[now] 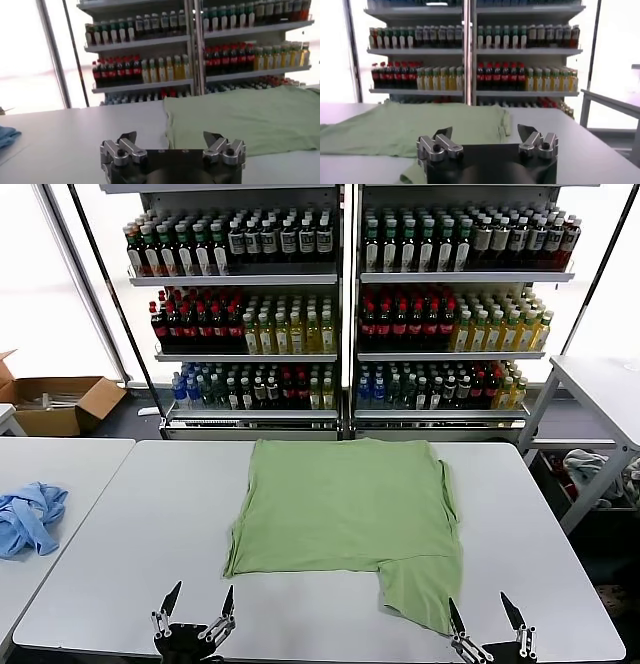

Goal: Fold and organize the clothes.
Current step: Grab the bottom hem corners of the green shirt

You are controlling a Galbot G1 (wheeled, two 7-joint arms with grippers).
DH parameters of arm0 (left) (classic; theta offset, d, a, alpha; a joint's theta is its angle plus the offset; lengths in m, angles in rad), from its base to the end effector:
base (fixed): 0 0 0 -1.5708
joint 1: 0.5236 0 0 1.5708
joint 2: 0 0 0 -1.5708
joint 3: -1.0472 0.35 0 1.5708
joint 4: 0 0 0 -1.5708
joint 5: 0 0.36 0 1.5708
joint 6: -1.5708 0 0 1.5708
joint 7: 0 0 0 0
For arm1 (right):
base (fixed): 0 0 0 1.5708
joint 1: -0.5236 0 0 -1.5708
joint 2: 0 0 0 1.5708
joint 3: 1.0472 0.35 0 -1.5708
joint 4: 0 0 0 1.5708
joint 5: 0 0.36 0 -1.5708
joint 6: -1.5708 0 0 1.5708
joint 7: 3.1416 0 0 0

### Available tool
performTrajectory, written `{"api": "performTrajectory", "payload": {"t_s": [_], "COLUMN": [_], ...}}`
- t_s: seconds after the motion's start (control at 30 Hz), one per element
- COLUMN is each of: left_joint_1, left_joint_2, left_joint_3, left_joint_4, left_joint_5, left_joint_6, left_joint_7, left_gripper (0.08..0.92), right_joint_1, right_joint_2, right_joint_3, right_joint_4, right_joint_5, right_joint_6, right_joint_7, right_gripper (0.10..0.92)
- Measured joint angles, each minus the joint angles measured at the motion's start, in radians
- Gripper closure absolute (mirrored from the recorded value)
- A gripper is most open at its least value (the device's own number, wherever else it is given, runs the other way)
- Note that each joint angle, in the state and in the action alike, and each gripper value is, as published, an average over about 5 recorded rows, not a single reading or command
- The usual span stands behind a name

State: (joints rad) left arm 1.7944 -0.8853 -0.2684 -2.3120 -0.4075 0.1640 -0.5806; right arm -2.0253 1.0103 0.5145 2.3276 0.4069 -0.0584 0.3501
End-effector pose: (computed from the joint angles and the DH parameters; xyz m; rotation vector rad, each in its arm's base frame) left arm 0.1034 0.0158 -0.2665 -0.0542 -2.7781 -0.1397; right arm 0.0729 -0.0526 -0.2664 0.0484 -2.7857 0.0438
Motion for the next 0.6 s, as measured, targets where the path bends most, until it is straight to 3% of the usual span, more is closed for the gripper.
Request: {"api": "performTrajectory", "payload": {"t_s": [0.27, 0.6], "left_joint_1": [-0.109, -0.239], "left_joint_2": [0.006, -0.015], "left_joint_3": [-0.011, 0.0], "left_joint_4": [0.013, 0.099], "left_joint_5": [-0.163, -0.279], "left_joint_6": [0.181, 0.272], "left_joint_7": [0.06, 0.128], "left_gripper": [0.177, 0.177], "right_joint_1": [0.04, 0.079], "right_joint_2": [0.004, 0.016], "right_joint_3": [-0.019, -0.036], "right_joint_4": [0.009, -0.009], "right_joint_5": [0.041, 0.049], "right_joint_6": [-0.159, -0.232], "right_joint_7": [0.014, 0.003], "right_gripper": [0.203, 0.203]}}
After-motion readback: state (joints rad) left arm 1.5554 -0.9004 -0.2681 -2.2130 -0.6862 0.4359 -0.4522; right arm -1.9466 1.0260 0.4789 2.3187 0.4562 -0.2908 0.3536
